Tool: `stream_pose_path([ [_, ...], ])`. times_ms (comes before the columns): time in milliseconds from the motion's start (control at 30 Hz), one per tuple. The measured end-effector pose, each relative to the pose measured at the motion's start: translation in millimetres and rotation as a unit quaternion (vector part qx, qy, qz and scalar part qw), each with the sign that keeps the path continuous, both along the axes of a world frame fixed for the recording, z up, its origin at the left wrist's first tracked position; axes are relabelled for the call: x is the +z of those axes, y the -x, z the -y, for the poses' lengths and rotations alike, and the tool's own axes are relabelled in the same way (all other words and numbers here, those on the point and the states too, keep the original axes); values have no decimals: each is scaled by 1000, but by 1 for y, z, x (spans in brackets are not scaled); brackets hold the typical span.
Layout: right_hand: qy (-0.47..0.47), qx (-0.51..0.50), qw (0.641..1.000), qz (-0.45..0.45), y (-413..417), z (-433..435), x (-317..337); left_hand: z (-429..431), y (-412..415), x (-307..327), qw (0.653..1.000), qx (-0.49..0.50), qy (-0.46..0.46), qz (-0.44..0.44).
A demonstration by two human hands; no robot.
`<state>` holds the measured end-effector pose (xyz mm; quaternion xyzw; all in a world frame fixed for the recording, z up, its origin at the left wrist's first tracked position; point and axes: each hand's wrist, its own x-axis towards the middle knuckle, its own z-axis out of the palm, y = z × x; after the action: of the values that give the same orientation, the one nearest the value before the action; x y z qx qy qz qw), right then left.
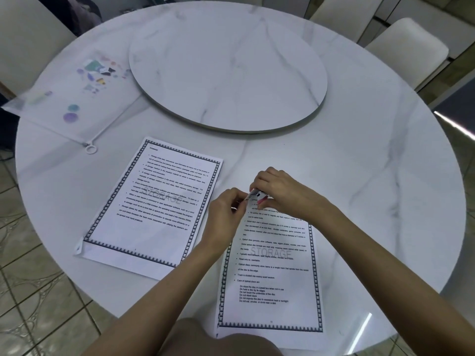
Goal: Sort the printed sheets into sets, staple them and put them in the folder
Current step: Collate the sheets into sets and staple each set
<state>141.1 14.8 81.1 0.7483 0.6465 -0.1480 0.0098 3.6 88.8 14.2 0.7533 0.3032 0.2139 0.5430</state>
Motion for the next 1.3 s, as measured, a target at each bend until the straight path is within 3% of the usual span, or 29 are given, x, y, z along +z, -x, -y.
stream_pose_path([
  [267,55,10,998,21,-4,-5,6,3,1,2,1000,-4,-6,8],
  [567,113,-11,993,-30,-8,-14,15,2,1,3,1000,-3,10,7],
  [1300,96,27,995,5,-8,-17,12,4,3,9,1000,-2,2,8],
])
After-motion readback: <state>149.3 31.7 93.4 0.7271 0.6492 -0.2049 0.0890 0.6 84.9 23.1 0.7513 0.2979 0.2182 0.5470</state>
